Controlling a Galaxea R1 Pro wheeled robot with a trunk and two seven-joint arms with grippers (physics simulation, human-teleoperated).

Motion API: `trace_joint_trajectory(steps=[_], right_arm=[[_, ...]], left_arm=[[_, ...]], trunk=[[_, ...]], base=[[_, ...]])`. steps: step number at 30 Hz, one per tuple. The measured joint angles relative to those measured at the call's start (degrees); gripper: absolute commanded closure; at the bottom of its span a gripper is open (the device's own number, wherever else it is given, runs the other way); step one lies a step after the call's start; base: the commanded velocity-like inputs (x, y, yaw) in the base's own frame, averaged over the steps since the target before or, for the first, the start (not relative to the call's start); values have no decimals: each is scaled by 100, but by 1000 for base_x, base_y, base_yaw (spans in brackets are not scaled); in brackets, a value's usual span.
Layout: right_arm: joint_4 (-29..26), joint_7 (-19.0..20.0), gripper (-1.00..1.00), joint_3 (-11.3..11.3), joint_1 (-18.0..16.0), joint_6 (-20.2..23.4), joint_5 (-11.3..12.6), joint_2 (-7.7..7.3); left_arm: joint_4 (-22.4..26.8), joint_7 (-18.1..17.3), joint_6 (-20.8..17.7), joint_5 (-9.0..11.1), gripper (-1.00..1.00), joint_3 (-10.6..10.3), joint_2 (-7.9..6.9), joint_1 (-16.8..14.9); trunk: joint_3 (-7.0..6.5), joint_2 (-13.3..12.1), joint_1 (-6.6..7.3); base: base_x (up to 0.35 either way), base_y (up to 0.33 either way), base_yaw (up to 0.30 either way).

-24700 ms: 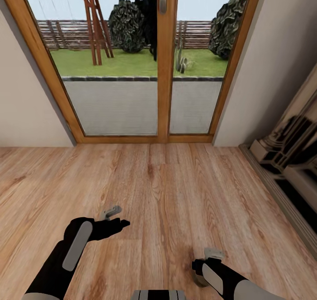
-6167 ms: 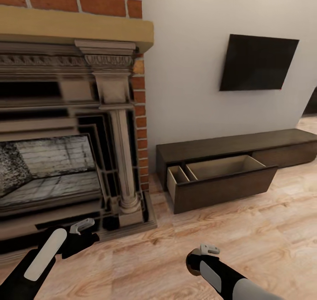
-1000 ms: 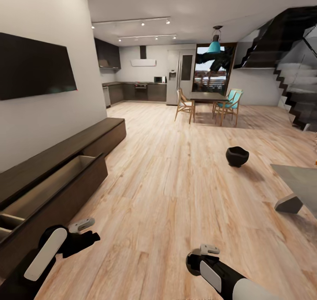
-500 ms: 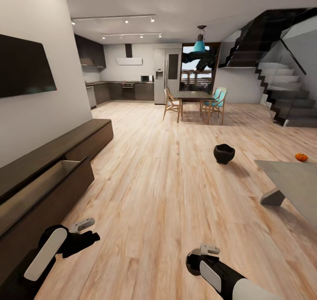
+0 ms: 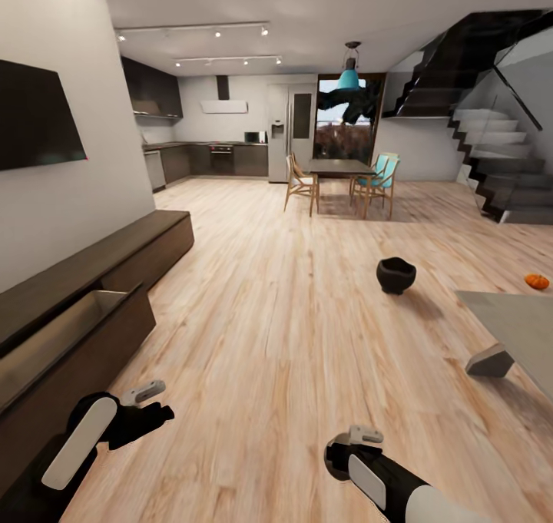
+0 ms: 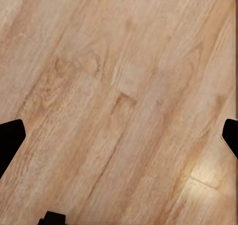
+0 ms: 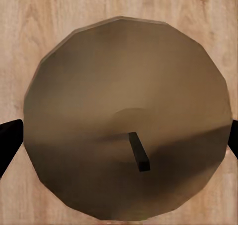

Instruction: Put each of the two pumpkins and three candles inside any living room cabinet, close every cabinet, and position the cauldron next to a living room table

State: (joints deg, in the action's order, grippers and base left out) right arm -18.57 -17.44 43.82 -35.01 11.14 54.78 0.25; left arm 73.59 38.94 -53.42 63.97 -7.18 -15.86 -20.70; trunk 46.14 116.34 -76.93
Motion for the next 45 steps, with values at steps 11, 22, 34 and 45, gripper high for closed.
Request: trace_joint_trajectory(steps=[11,22,34,45], right_arm=[[-1,0,100,1,1,-1,3,1],[6,-1,100,1,0,2,1,-3],[6,0,100,-2,0,1,-2,5],[6,0,100,-2,0,1,-2,5]], left_arm=[[-2,-3,1,0,-100,-2,1,-2],[0,0,-1,5,-100,0,2,0],[-6,-6,3,-1,-100,0,5,0],[-8,-7,2,-2,-100,0,0,0]], trunk=[[0,0,0],[0,0,0],[0,0,0],[0,0,0]], base=[[322,-111,-205],[322,-89,-18],[321,-88,0],[319,-80,0]])
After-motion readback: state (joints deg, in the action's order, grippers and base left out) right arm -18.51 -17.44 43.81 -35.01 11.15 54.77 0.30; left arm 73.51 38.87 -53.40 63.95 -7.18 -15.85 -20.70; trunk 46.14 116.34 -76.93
